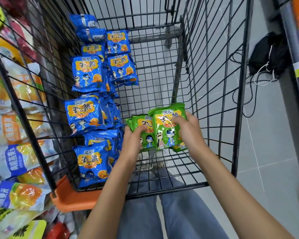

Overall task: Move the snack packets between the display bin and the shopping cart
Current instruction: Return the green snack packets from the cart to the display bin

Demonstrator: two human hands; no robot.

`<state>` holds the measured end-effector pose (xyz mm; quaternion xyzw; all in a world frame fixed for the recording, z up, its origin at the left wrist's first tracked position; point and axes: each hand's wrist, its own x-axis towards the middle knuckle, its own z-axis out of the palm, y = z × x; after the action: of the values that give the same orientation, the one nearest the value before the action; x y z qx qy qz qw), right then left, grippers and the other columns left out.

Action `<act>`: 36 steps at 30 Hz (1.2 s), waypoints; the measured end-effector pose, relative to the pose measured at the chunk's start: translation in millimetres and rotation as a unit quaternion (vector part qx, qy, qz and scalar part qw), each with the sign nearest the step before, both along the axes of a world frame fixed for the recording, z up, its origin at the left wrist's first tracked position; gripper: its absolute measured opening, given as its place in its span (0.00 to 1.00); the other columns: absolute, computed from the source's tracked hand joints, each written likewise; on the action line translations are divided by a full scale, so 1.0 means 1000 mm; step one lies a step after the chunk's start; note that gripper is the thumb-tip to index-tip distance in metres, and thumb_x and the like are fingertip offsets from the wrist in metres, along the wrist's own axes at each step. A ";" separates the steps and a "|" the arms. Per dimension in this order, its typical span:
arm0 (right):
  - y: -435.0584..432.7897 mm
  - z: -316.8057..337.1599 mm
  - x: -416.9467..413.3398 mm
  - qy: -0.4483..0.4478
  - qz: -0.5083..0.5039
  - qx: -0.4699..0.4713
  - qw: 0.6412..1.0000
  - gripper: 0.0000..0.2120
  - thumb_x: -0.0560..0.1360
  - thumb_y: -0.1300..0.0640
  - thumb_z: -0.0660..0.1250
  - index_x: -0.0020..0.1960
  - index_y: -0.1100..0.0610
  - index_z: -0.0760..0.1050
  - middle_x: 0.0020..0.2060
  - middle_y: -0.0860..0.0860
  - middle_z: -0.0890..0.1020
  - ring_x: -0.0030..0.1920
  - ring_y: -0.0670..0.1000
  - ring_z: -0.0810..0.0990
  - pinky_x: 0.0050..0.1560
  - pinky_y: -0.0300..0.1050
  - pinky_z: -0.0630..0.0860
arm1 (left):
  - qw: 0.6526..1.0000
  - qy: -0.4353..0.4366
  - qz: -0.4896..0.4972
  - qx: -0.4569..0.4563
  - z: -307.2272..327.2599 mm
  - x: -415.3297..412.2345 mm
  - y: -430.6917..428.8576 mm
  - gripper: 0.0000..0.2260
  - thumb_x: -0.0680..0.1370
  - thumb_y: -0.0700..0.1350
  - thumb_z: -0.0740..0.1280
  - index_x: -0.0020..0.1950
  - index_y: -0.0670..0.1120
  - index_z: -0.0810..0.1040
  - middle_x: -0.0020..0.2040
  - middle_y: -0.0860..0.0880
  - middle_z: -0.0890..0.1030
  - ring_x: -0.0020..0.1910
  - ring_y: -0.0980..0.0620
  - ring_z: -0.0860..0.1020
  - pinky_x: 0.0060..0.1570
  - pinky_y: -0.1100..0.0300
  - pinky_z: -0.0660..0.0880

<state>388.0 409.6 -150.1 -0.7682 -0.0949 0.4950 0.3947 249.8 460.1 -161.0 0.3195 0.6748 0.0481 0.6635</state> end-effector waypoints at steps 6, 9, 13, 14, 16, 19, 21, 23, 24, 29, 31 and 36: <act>0.002 -0.005 -0.009 0.137 -0.003 0.002 0.991 0.13 0.77 0.55 0.59 0.60 0.55 0.74 0.55 0.51 0.80 0.50 0.46 0.80 0.49 0.44 0.77 | 0.999 -0.050 -0.007 -0.002 0.007 0.003 -0.002 0.55 0.51 0.74 0.69 0.74 0.51 0.62 0.69 0.50 0.72 0.66 0.49 0.72 0.68 0.45 0.66; 0.004 -0.006 -0.014 0.127 0.065 -0.025 0.990 0.22 0.79 0.49 0.55 0.72 0.53 0.64 0.70 0.52 0.68 0.69 0.52 0.68 0.68 0.55 0.67 | 0.996 -0.084 -0.002 -0.014 0.004 0.004 -0.005 0.45 0.56 0.64 0.76 0.68 0.50 0.68 0.60 0.50 0.80 0.58 0.51 0.79 0.60 0.49 0.74; 0.010 -0.007 0.008 0.079 0.064 -0.048 0.994 0.14 0.80 0.51 0.53 0.59 0.53 0.74 0.50 0.46 0.80 0.49 0.48 0.78 0.42 0.41 0.74 | 0.998 -0.062 0.006 0.001 0.001 0.000 -0.005 0.36 0.61 0.58 0.75 0.65 0.50 0.69 0.55 0.57 0.79 0.50 0.60 0.77 0.48 0.64 0.71; 0.009 -0.012 0.017 -0.012 0.120 -0.091 0.988 0.15 0.80 0.54 0.55 0.64 0.55 0.71 0.53 0.48 0.77 0.51 0.50 0.75 0.44 0.42 0.73 | 0.999 -0.049 0.000 0.007 0.001 -0.001 -0.005 0.37 0.62 0.58 0.75 0.68 0.50 0.67 0.56 0.57 0.77 0.51 0.58 0.75 0.51 0.63 0.68; 0.005 -0.027 0.030 -0.240 0.335 -0.194 0.890 0.23 0.77 0.57 0.61 0.70 0.59 0.64 0.63 0.56 0.72 0.61 0.56 0.71 0.57 0.48 0.71 | 1.000 -0.020 -0.009 0.012 -0.001 -0.004 -0.004 0.41 0.64 0.57 0.75 0.72 0.48 0.63 0.61 0.55 0.73 0.58 0.54 0.72 0.60 0.58 0.65; -0.001 -0.047 0.026 -0.316 0.483 -0.251 0.777 0.32 0.72 0.58 0.67 0.71 0.58 0.59 0.66 0.59 0.66 0.66 0.60 0.66 0.62 0.54 0.68 | 1.000 -0.007 -0.028 0.011 -0.002 -0.010 -0.003 0.46 0.63 0.59 0.75 0.75 0.47 0.57 0.71 0.49 0.69 0.68 0.48 0.68 0.68 0.52 0.63; -0.005 -0.057 0.022 -0.279 0.492 -0.289 0.773 0.35 0.69 0.55 0.72 0.71 0.56 0.58 0.66 0.59 0.65 0.65 0.61 0.68 0.60 0.54 0.70 | 0.999 -0.006 -0.044 0.010 -0.001 -0.012 -0.004 0.49 0.61 0.61 0.75 0.75 0.47 0.57 0.72 0.49 0.68 0.68 0.48 0.68 0.69 0.51 0.63; -0.004 -0.061 0.021 -0.245 0.474 -0.303 0.790 0.38 0.65 0.52 0.77 0.68 0.56 0.61 0.64 0.58 0.64 0.62 0.61 0.72 0.57 0.53 0.73 | 0.999 -0.008 -0.044 0.020 0.001 -0.015 -0.004 0.49 0.61 0.61 0.75 0.75 0.47 0.57 0.72 0.49 0.67 0.67 0.49 0.68 0.67 0.53 0.64; -0.003 -0.062 0.022 -0.242 0.467 -0.302 0.795 0.39 0.63 0.52 0.79 0.67 0.56 0.62 0.63 0.57 0.64 0.61 0.61 0.73 0.55 0.53 0.74 | 0.999 -0.011 -0.041 0.019 0.001 -0.015 -0.004 0.51 0.59 0.62 0.75 0.76 0.47 0.56 0.73 0.49 0.66 0.68 0.49 0.67 0.68 0.53 0.63; -0.001 -0.060 0.022 -0.258 0.421 -0.291 0.819 0.37 0.60 0.53 0.80 0.63 0.57 0.65 0.61 0.58 0.66 0.57 0.62 0.75 0.53 0.52 0.74 | 0.999 -0.013 -0.026 0.014 0.003 -0.016 -0.005 0.50 0.59 0.61 0.75 0.75 0.46 0.58 0.71 0.50 0.68 0.66 0.50 0.69 0.66 0.55 0.63; -0.001 -0.055 0.022 -0.282 0.411 -0.288 0.818 0.31 0.64 0.56 0.78 0.63 0.57 0.68 0.59 0.57 0.70 0.56 0.60 0.76 0.51 0.49 0.74 | 1.000 -0.011 -0.019 0.010 0.001 -0.016 -0.005 0.48 0.60 0.61 0.75 0.75 0.48 0.59 0.71 0.50 0.69 0.67 0.49 0.69 0.68 0.53 0.63; 0.005 -0.023 0.026 -0.387 0.331 -0.213 0.834 0.15 0.71 0.52 0.70 0.56 0.53 0.74 0.51 0.55 0.80 0.52 0.59 0.78 0.44 0.47 0.71 | 1.000 -0.013 -0.006 0.019 0.004 -0.015 -0.003 0.49 0.58 0.62 0.74 0.74 0.48 0.59 0.71 0.50 0.69 0.68 0.49 0.69 0.67 0.52 0.64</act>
<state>414.0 414.5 -173.1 -0.8848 -0.3806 0.2665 -0.0353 234.4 456.9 -156.9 0.3359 0.6631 0.0612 0.6662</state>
